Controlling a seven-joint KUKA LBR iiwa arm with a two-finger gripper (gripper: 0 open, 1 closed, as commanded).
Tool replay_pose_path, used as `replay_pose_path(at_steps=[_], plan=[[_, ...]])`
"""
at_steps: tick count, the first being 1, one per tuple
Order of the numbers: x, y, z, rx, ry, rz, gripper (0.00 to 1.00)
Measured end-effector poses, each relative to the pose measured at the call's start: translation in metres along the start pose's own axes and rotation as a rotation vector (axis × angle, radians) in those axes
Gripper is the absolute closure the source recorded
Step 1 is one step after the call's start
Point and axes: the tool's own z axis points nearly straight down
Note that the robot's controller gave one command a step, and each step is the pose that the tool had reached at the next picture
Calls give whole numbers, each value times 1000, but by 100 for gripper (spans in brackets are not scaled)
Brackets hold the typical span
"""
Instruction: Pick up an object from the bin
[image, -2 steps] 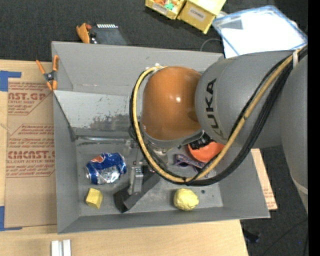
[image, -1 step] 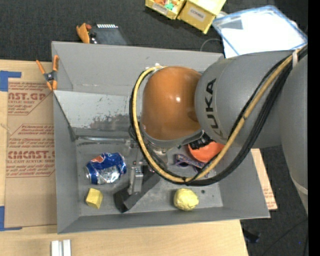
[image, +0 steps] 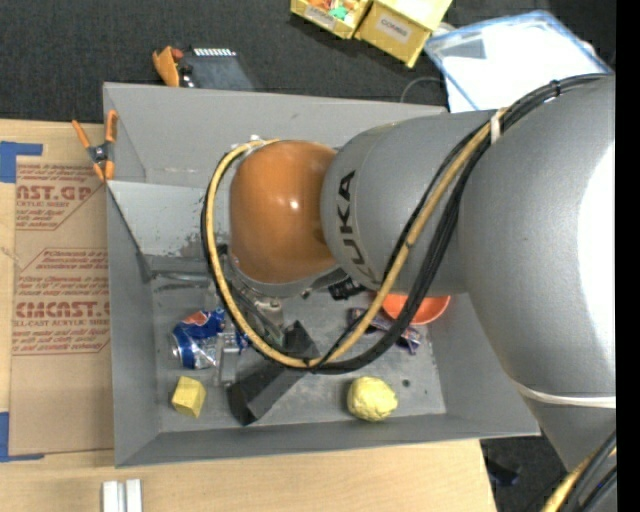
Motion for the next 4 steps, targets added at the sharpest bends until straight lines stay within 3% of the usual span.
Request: replay_pose_path(at_steps=[1,2,3,4], plan=[[-2,30,23,1,-1,-3,0],[-34,-7,49,0,-2,-147,0],[-24,35,-139,-5,-12,33,100],[-23,34,-136,-2,-6,34,100]])
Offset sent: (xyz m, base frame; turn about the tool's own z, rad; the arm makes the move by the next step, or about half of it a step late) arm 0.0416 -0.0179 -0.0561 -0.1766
